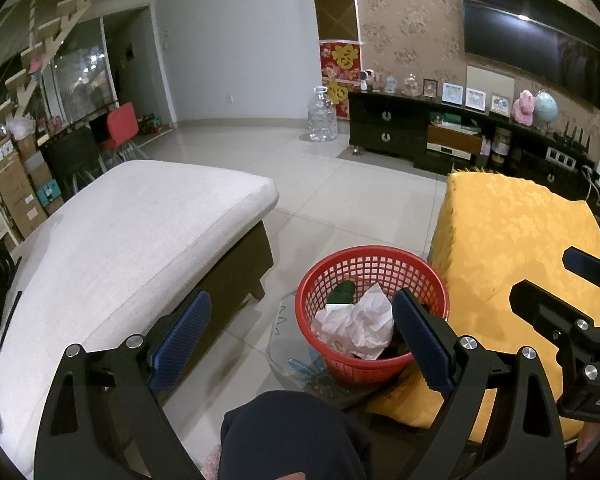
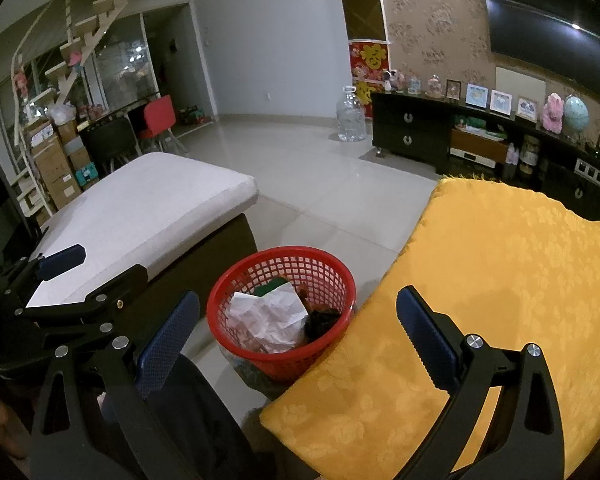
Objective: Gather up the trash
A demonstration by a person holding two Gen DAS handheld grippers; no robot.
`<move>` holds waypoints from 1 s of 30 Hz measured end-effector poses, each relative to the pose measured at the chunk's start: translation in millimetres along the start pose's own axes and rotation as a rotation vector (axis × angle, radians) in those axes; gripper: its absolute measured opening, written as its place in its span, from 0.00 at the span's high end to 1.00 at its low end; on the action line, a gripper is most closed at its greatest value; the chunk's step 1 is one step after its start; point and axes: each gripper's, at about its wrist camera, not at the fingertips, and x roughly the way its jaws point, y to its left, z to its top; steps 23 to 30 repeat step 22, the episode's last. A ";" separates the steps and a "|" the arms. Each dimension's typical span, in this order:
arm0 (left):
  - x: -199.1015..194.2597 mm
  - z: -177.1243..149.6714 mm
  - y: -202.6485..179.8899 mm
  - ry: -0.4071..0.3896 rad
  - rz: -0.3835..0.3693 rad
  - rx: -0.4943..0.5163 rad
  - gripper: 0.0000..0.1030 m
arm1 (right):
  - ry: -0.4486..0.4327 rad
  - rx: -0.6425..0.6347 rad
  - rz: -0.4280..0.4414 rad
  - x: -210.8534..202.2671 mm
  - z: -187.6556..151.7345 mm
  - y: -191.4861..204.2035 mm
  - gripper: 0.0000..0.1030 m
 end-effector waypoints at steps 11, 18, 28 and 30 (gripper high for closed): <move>1.4 -4.0 -3.3 -0.003 0.002 0.015 0.14 | 0.032 0.033 -0.005 7.6 -13.8 -3.4 0.07; 18.0 -3.5 -16.4 0.074 -0.044 0.044 0.14 | 0.042 0.098 -0.104 -7.8 -32.2 -59.3 0.07; 25.3 -4.8 -31.0 0.102 -0.048 0.080 0.14 | 0.089 0.223 -0.292 -31.8 -58.2 -149.2 0.07; 25.3 -4.8 -31.0 0.102 -0.048 0.080 0.14 | 0.089 0.223 -0.292 -31.8 -58.2 -149.2 0.07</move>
